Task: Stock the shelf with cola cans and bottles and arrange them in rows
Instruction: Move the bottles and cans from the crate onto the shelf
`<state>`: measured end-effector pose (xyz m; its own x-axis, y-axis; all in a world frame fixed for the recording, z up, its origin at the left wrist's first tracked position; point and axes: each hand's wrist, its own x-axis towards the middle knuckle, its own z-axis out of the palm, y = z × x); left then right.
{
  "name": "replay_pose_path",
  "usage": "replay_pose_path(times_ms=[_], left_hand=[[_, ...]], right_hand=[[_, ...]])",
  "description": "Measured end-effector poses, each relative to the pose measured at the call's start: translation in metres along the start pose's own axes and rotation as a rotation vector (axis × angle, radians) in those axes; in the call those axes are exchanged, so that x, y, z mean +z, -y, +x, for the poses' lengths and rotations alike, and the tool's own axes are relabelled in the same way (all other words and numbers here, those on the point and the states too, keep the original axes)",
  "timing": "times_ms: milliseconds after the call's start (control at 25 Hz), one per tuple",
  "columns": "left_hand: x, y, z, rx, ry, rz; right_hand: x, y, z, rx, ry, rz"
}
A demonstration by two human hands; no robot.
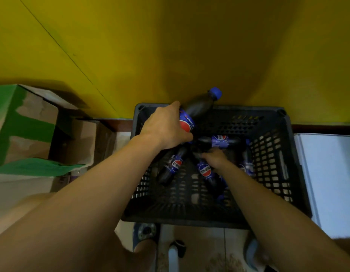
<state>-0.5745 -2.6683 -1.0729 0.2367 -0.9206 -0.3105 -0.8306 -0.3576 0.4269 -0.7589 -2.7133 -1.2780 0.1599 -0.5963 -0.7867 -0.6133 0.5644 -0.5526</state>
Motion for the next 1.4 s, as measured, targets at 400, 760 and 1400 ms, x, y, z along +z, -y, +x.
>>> replay_pose_path(times_ms=[400,760,1400], left_hand=[[-0.006,0.018,0.0,-0.017,0.002,-0.038],[-0.015,-0.001,0.001,0.166,0.102,-0.105],[-0.094,-0.251,-0.167,0.734,-0.02,-0.763]], right_hand=[[0.047,-0.054,0.036,0.056,-0.204,-0.872],[0.032,0.006,-0.003,0.098,-0.102,0.331],[-0.225,-0.002,-0.458,-0.216,-0.65,0.48]])
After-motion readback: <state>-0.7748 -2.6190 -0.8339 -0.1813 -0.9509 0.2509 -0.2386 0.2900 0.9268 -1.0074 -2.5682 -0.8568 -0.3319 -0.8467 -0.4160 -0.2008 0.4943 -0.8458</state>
